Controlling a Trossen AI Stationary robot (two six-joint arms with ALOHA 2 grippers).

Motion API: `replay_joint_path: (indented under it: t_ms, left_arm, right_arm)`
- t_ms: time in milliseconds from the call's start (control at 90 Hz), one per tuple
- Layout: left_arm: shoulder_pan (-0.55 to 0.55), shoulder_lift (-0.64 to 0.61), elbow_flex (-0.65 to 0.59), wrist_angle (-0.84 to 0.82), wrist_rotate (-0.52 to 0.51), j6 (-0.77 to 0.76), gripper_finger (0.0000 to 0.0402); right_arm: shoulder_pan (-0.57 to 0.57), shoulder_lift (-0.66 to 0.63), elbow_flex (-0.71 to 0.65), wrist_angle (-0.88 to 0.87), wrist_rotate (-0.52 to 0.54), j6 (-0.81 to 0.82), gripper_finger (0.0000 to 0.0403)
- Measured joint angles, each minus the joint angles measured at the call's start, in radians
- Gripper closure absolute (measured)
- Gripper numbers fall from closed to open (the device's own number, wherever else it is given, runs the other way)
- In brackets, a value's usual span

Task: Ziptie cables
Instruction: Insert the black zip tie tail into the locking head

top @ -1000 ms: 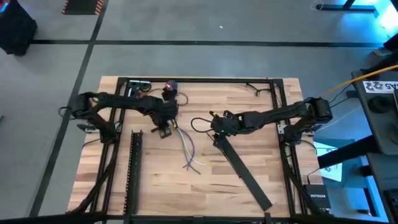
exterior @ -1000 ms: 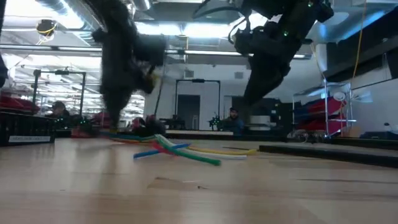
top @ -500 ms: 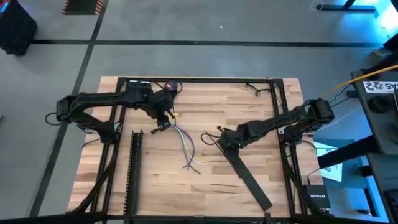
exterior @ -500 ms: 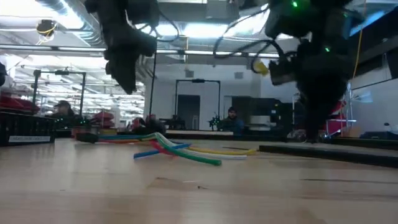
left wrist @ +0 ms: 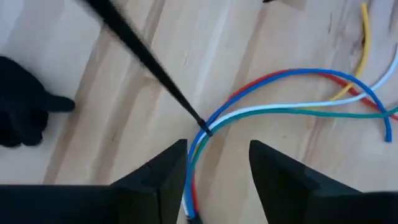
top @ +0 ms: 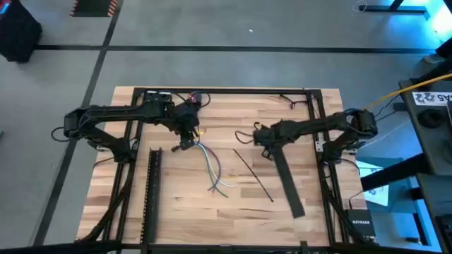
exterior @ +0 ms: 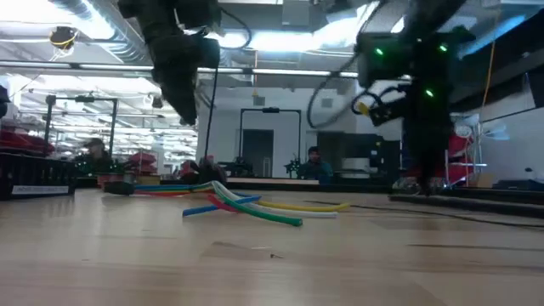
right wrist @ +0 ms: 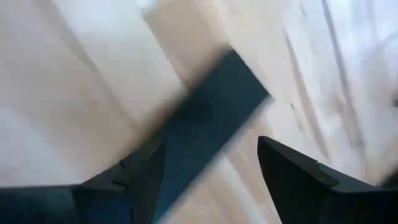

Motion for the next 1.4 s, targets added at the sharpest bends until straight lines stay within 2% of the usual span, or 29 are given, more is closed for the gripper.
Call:
replay_joint_path:
  t_ms: [111, 189, 400, 544, 689, 822, 967, 1178, 1400]
  left_arm:
    - [0.0, 0.0, 0.0, -0.009, 0.0, 0.027, 0.0234]
    - [0.0, 0.0, 0.0, -0.011, 0.0, 0.044, 0.0234]
    - [0.0, 0.0, 0.0, -0.008, 0.0, 0.1, 0.0234]
    - [0.0, 0.0, 0.0, 0.0, 0.0, 0.119, 0.0234]
    - [0.0, 0.0, 0.0, 0.027, 0.0, 0.141, 0.0234]
    - [0.0, 0.0, 0.0, 0.039, 0.0, 0.155, 0.0234]
    - [0.0, 0.0, 0.0, 0.037, 0.0, 0.154, 0.0234]
    - [0.0, -0.004, 0.0, 0.039, 0.0, 0.152, 0.0234]
    - [0.0, -0.062, 0.045, 0.043, -0.056, 0.191, 0.0234]
  right_arm:
    - [0.062, -0.021, 0.026, 0.154, -0.233, 0.07, 0.0155]
    - [0.146, -0.024, 0.025, 0.224, -0.319, 0.164, 0.0155]
    - [0.433, 0.012, 0.024, 0.258, -0.264, 0.511, 0.0155]
    - [0.585, 0.055, 0.024, 0.269, -0.227, 0.715, 0.0155]
    - [0.659, 0.111, 0.024, 0.27, -0.204, 0.84, 0.0155]
    - [0.668, 0.17, 0.026, 0.271, -0.205, 0.885, 0.0163]
    - [0.666, 0.204, 0.029, 0.251, -0.193, 0.89, 0.022]
    - [0.663, 0.195, 0.027, 0.209, -0.196, 0.842, 0.0382]
    - [0.589, 0.067, 0.019, 0.148, -0.244, 0.678, 0.04]
